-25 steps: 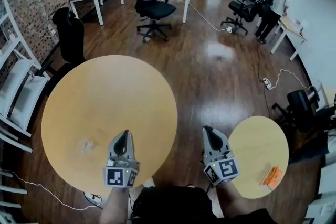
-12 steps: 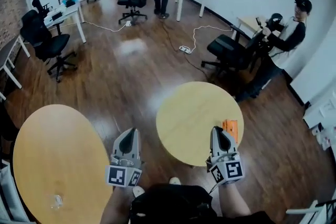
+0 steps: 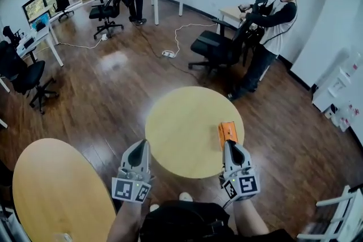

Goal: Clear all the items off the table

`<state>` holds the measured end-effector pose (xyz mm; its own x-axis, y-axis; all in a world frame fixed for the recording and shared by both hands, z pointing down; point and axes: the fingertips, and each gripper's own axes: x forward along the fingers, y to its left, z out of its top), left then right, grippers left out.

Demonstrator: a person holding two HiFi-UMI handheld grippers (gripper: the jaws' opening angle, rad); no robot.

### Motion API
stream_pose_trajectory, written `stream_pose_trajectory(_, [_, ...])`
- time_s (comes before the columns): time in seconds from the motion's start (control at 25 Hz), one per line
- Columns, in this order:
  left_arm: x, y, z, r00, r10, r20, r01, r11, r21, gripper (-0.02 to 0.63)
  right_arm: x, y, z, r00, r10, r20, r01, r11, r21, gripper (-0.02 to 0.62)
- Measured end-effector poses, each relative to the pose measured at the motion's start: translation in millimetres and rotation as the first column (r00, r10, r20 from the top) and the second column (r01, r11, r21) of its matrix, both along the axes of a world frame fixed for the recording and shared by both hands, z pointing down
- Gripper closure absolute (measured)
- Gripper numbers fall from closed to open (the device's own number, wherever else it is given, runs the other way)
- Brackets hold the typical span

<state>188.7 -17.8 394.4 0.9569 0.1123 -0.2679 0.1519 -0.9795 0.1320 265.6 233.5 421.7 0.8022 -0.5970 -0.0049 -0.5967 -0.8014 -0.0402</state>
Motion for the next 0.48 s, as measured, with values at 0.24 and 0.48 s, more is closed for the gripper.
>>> stream_pose_trajectory(0.24, [1.4,-1.4,7.3,1.0,0.009,0.02,-0.01,1.0,0.017,0.604,-4.0,-1.2,8.2,1.0,0.004,0.005,-0.004,1.0,-0.022,0.589])
stream_pose_trajectory(0.48, [27.6,18.4,23.4,0.998,0.042,0.05,-0.043,0.999,0.008,0.604,11.7,30.7,35.6,0.996,0.056,0.073,-0.052,0.997,-0.061,0.532])
